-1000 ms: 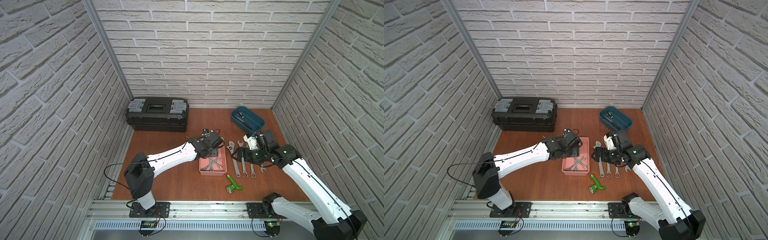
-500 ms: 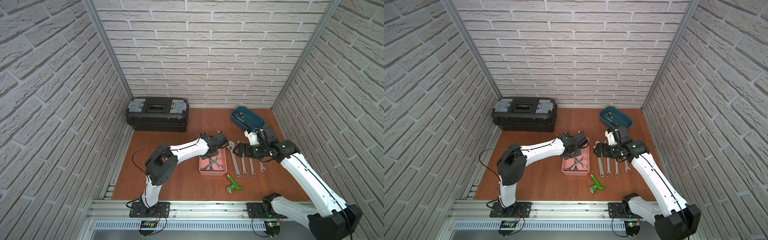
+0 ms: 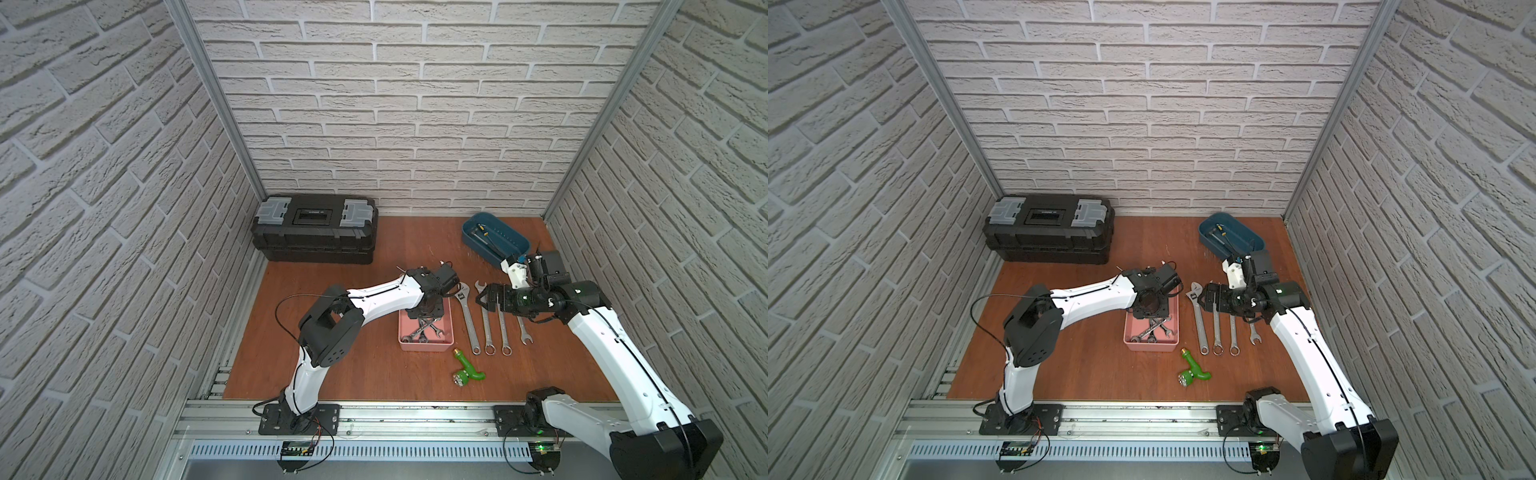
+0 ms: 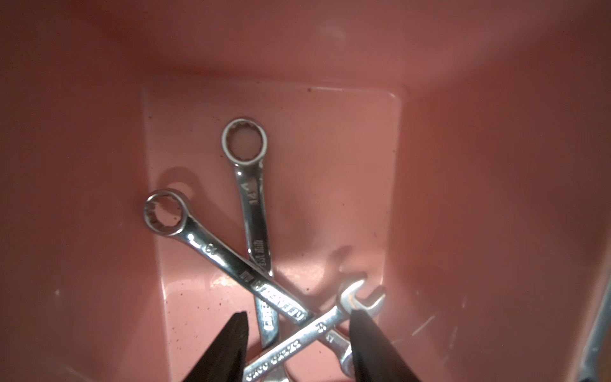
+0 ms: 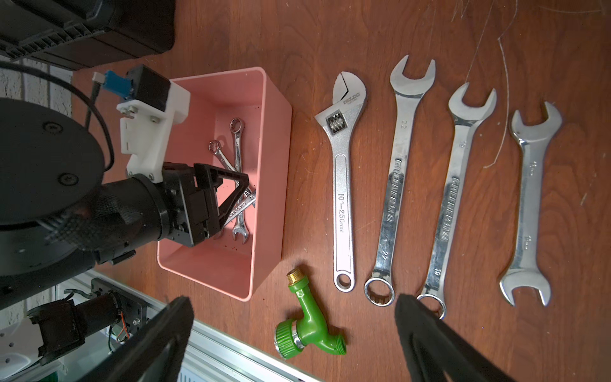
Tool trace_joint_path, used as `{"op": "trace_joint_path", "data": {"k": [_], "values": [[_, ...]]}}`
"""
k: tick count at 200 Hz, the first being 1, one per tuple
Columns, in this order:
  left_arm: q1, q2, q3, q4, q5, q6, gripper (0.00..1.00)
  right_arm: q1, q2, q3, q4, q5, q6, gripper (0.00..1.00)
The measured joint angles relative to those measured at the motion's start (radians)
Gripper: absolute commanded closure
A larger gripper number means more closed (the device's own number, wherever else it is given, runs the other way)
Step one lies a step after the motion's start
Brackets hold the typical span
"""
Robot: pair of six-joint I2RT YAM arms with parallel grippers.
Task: Take out the wrench from the storage box
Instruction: Pick up the wrench from the storage box.
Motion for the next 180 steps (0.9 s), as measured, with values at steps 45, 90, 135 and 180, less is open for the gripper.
{"op": "trace_joint_path", "data": {"k": [45, 90, 135, 180], "values": [[0.032, -0.028, -0.086, 0.032, 0.137, 0.34, 0.47, -0.023, -0.028, -0.01, -0.005, -0.014, -0.014, 0.0], [0.05, -0.028, -0.103, 0.076, 0.24, 0.521, 0.5, -0.025, -0.06, -0.033, -0.015, -0.018, -0.012, 0.0], [0.044, -0.028, -0.103, 0.092, 0.264, 0.598, 0.54, -0.027, -0.079, -0.044, -0.022, -0.018, -0.001, 0.0], [0.038, 0.0, -0.093, 0.116, 0.269, 0.635, 0.59, -0.027, -0.088, -0.049, -0.023, -0.018, 0.006, 0.0]]}}
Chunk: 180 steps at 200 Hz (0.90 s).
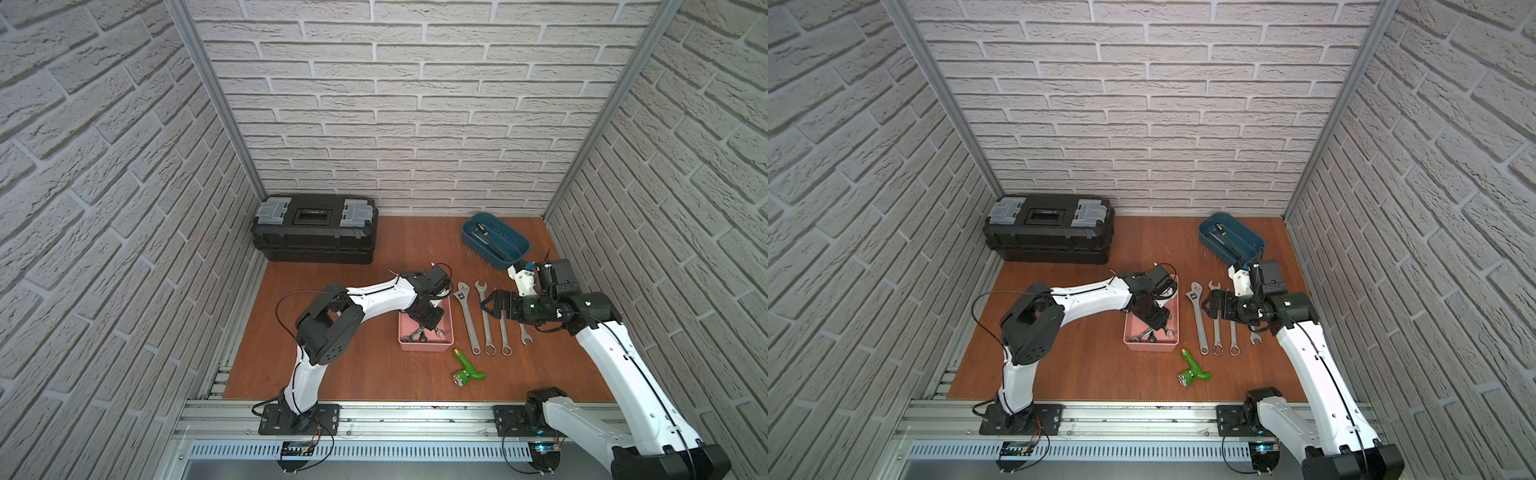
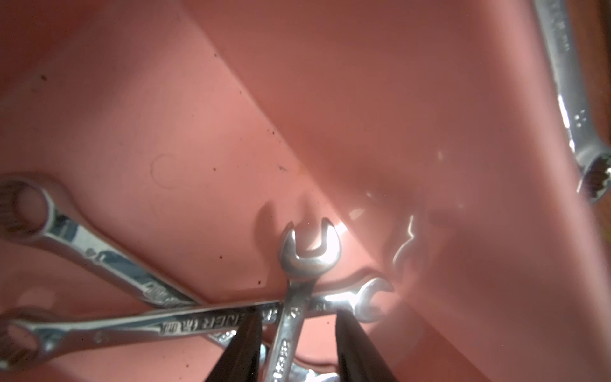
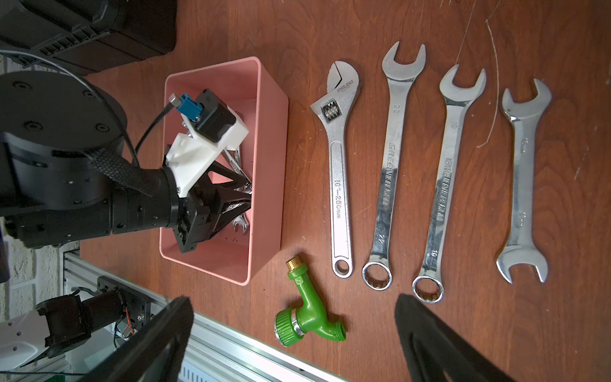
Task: Take out the wrench from the storage box
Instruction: Pick up the wrench from the storage box.
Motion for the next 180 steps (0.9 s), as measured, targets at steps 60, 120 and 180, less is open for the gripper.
{"op": "trace_joint_path", "data": {"k": [60, 120, 180], "values": [[-0.019, 0.008, 0.004, 0.014, -0.038, 0.016, 0.65, 0.0, -0.012, -0.032, -0.003, 0.0, 0.004, 0.0], [-0.054, 0.009, 0.002, 0.005, -0.093, 0.022, 0.66, 0.0, -0.01, -0.032, -0.002, -0.003, 0.006, 0.0], [-0.066, 0.009, 0.004, -0.034, -0.105, 0.033, 0.61, 0.0, -0.006, -0.032, 0.001, -0.003, 0.006, 0.0]]}}
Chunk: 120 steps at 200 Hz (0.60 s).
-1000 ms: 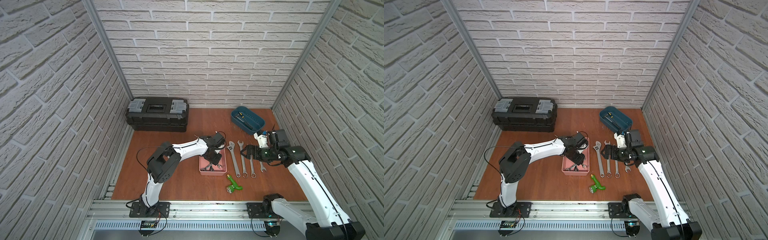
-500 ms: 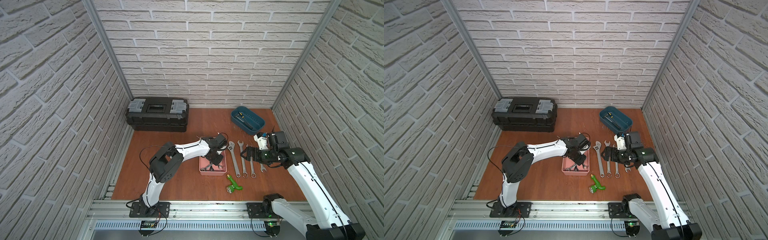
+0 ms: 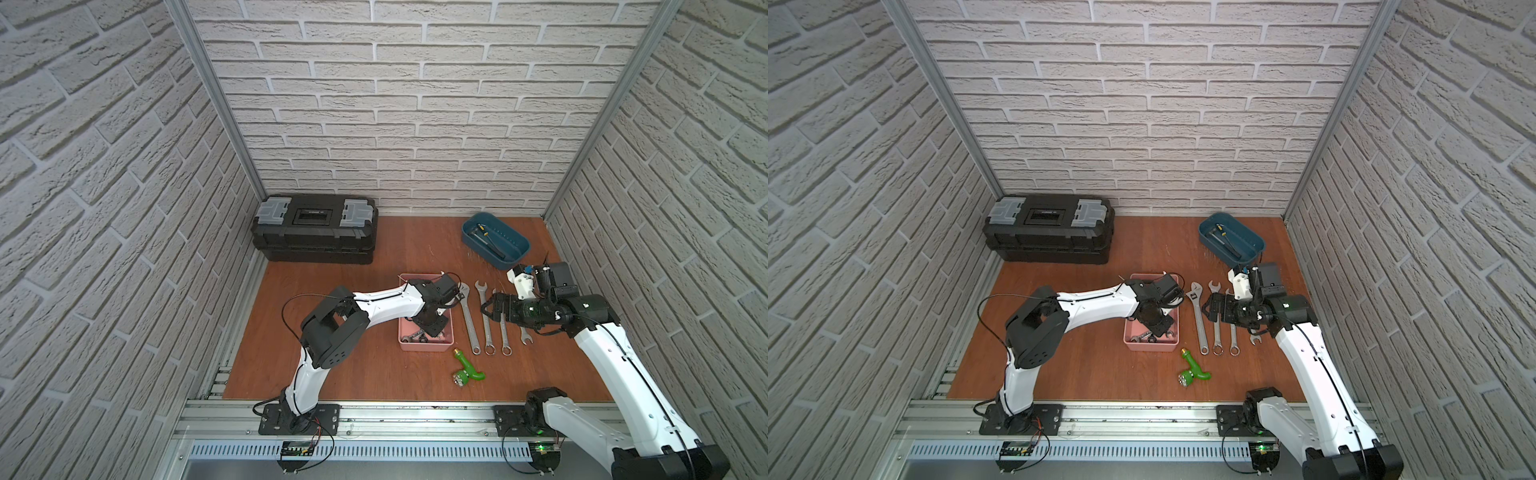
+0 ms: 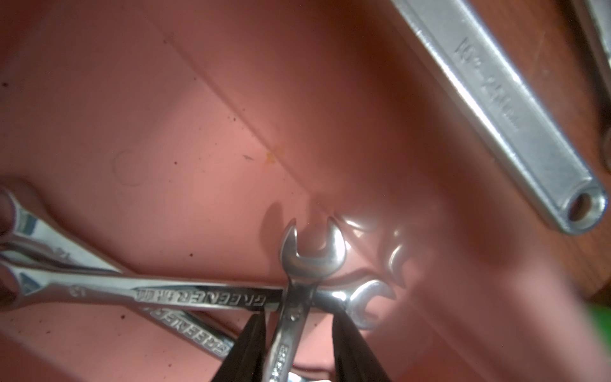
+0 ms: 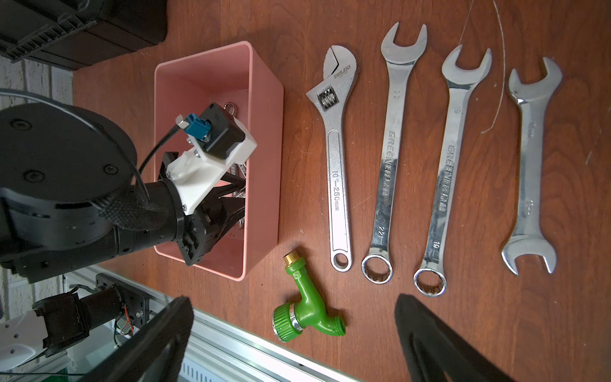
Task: Take out the wrench from the storage box
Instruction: Pick up the wrench from the storage box.
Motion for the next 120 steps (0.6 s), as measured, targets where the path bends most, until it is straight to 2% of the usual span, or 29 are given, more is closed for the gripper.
{"op": "trace_joint_path", "data": {"k": [43, 61, 97, 120], "values": [[0.014, 0.0, -0.008, 0.014, 0.016, 0.04, 0.65, 0.0, 0.002, -0.008, 0.006, 0.0, 0.0, 0.0], [0.016, 0.006, -0.006, 0.016, 0.015, 0.055, 0.7, 0.0, 0.011, -0.013, 0.008, 0.0, 0.0, 0.0], [0.023, 0.023, 0.008, 0.032, 0.004, 0.07, 0.9, 0.0, 0.025, -0.013, 0.016, 0.0, 0.0, 0.0], [0.025, 0.023, 0.013, 0.028, 0.003, 0.077, 0.93, 0.0, 0.026, -0.013, 0.018, 0.0, 0.0, 0.0]]}}
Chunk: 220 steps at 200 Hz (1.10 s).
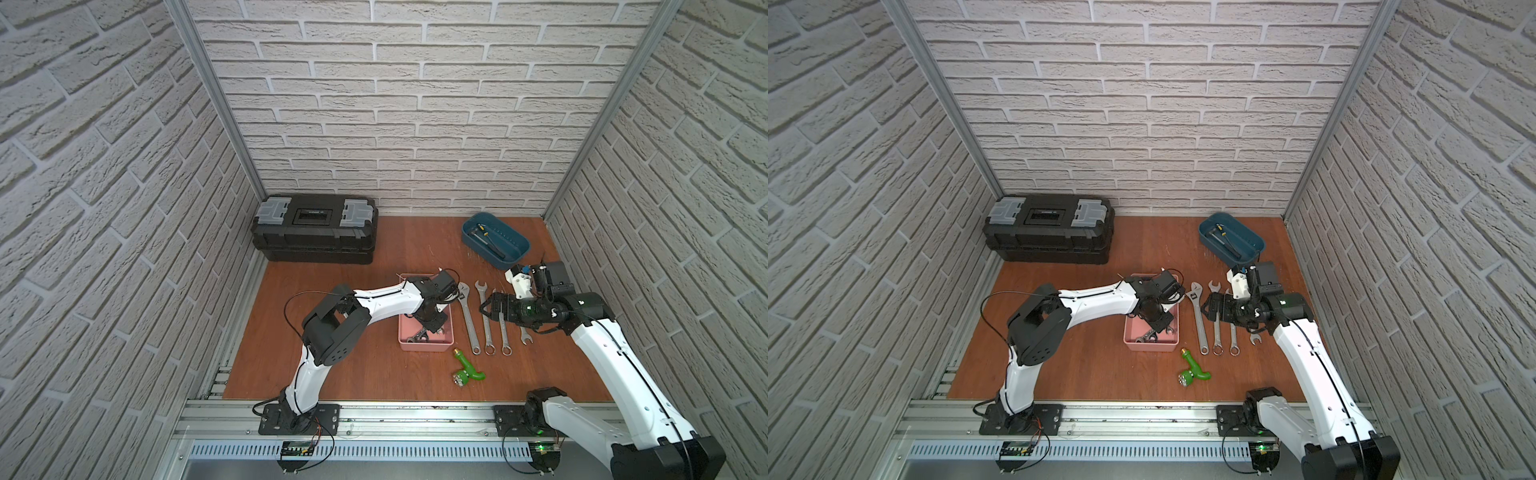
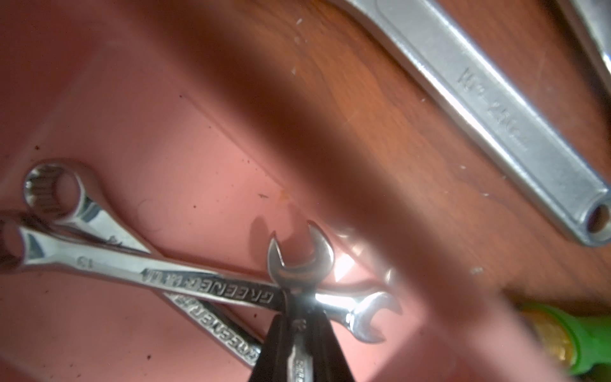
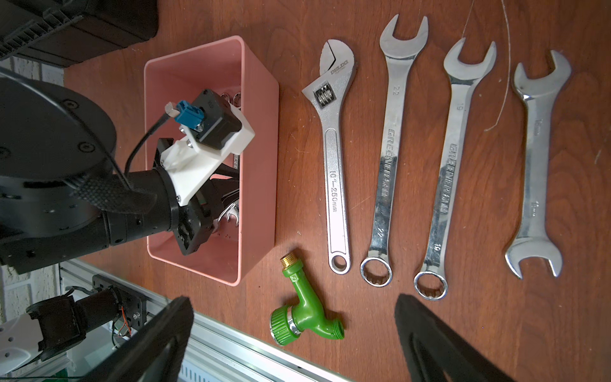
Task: Take out the wrench from the storage box
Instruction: Pick up the wrench from the storage box, then place the wrench at the center of the board.
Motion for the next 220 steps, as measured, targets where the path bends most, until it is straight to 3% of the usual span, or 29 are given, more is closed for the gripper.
{"op": "trace_joint_path", "data": {"k": [22, 156, 220], "values": [[0.001, 0.001, 0.008, -0.009, -0.003, 0.0, 1.0, 0.0, 0.0, 0.0, 0.007, 0.0, 0.001, 0.0], [0.012, -0.051, 0.084, -0.175, -0.041, -0.037, 1.0, 0.0, 0.0, 0.0, 0.023, 0.003, 0.03, 0.0], [0.047, -0.082, 0.231, -0.31, -0.071, -0.059, 1.0, 0.0, -0.003, 0.0, 0.039, -0.003, 0.037, 0.0]]}}
